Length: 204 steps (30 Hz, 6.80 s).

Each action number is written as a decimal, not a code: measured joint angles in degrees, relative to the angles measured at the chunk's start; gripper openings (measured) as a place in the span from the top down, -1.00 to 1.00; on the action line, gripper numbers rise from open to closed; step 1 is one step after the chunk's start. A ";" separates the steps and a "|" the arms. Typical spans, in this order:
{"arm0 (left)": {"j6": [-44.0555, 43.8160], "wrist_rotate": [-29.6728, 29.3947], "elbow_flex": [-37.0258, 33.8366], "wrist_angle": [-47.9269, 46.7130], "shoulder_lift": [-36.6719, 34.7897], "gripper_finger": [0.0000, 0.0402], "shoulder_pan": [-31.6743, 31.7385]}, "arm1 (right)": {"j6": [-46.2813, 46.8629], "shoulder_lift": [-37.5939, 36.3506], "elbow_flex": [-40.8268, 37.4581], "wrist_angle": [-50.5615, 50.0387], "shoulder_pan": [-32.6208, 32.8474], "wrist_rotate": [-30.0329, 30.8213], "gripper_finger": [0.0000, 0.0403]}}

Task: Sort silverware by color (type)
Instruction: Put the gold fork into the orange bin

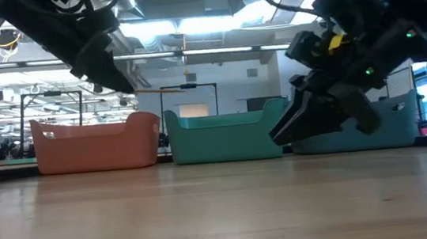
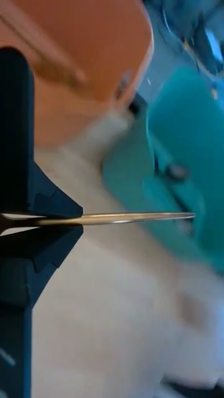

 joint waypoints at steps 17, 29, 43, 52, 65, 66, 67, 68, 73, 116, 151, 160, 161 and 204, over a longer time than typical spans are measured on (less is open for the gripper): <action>10.56 -2.50 -0.23 -3.85 -6.05 0.89 28.86 | -3.01 0.00 -1.64 3.89 -5.60 -11.44 0.42; 16.60 12.29 -8.16 5.48 -2.02 0.89 45.01 | -8.27 0.00 -2.03 9.28 -5.71 -11.44 0.42; 17.96 14.19 -8.91 7.96 2.29 0.70 49.55 | -10.26 0.00 -2.03 12.08 -11.82 -17.59 0.42; 16.97 14.94 0.22 -2.81 -0.17 0.44 46.41 | -9.21 0.00 -2.03 11.77 -13.08 -19.07 0.42; 7.73 21.50 7.85 -11.31 -0.11 0.45 22.93 | -9.43 0.00 -2.01 13.16 -9.04 -21.91 0.42; 5.94 21.70 7.87 -11.88 -0.11 0.45 20.56 | -9.48 0.00 -2.01 13.15 -8.46 -21.90 0.42; 3.86 21.85 7.87 -12.52 -0.09 0.45 18.04 | -9.49 0.00 -2.01 13.16 -7.88 -21.87 0.42; 1.53 21.94 7.87 -13.00 -0.07 0.45 15.65 | -9.43 0.00 -2.01 13.16 -7.30 -21.75 0.42; -10.01 21.94 7.87 -15.19 -0.07 0.46 3.19 | -9.14 0.00 -2.01 12.94 -3.91 -21.45 0.42; -92.97 33.58 9.18 -23.51 23.75 0.46 -49.11 | -4.47 0.00 -1.97 13.12 5.33 -21.45 0.42; -53.49 3.16 19.08 -30.23 21.44 0.94 -40.27 | -0.21 0.00 -1.99 10.36 5.30 -20.29 0.42; -27.20 -14.49 23.91 -33.17 18.12 0.94 -28.85 | -0.25 0.00 -1.99 9.99 5.30 -19.78 0.42; -25.57 -14.64 23.91 -33.22 17.64 0.94 -27.02 | -0.36 0.00 -1.99 9.99 5.30 -19.45 0.42; 43.17 9.93 3.84 0.30 13.88 0.93 43.49 | -6.15 0.00 -1.99 3.93 1.37 -9.80 0.42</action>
